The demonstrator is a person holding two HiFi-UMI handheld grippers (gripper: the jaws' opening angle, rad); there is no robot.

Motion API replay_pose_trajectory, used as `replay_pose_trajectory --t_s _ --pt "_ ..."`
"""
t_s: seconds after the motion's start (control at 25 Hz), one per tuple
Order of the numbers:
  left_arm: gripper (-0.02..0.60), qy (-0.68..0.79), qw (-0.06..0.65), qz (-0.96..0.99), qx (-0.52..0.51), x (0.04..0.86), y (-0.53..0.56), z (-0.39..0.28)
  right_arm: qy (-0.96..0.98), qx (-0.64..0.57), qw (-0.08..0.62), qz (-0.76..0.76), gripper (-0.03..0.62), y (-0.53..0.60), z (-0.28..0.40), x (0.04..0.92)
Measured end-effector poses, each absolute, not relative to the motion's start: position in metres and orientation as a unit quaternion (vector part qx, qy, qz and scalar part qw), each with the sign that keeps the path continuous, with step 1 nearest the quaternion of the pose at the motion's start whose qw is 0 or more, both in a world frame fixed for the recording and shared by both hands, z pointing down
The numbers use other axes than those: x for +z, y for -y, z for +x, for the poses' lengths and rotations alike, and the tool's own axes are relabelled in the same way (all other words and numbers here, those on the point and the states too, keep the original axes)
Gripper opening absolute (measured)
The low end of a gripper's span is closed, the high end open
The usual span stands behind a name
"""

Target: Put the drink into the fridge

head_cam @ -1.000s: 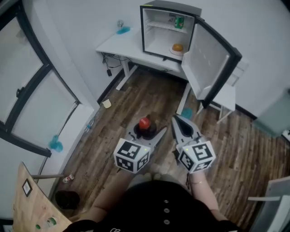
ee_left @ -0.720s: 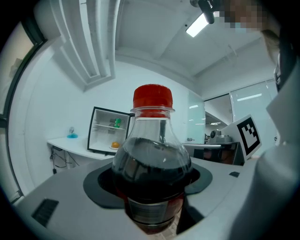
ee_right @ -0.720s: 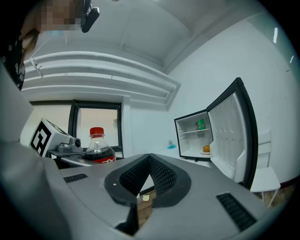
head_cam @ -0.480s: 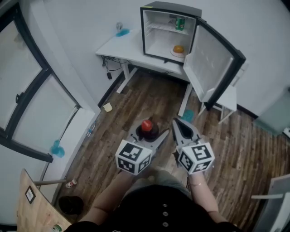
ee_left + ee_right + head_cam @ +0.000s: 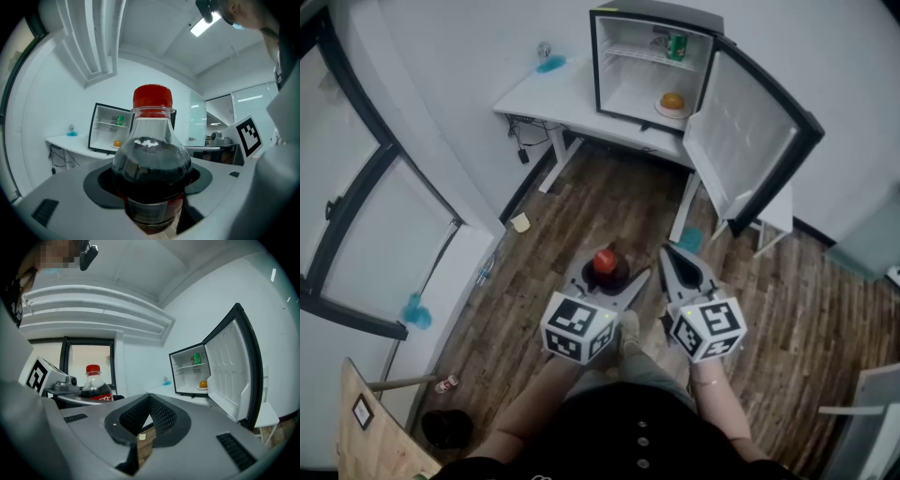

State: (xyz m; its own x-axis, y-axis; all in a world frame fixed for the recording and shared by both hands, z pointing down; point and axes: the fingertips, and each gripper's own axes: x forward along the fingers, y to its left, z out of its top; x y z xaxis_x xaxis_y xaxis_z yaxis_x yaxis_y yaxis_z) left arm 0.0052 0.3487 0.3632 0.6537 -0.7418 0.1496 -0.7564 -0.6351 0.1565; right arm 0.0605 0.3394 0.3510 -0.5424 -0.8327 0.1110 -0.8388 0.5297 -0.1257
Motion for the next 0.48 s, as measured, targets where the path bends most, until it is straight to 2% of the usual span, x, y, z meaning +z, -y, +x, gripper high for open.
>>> replay_pose_trajectory --t_s 0.48 --pt "0.324 0.432 0.084 0.898 0.019 0.347 -0.228 0.012 0.881 0.038 -0.004 0.471 0.008 -0.218 0.061 0.326"
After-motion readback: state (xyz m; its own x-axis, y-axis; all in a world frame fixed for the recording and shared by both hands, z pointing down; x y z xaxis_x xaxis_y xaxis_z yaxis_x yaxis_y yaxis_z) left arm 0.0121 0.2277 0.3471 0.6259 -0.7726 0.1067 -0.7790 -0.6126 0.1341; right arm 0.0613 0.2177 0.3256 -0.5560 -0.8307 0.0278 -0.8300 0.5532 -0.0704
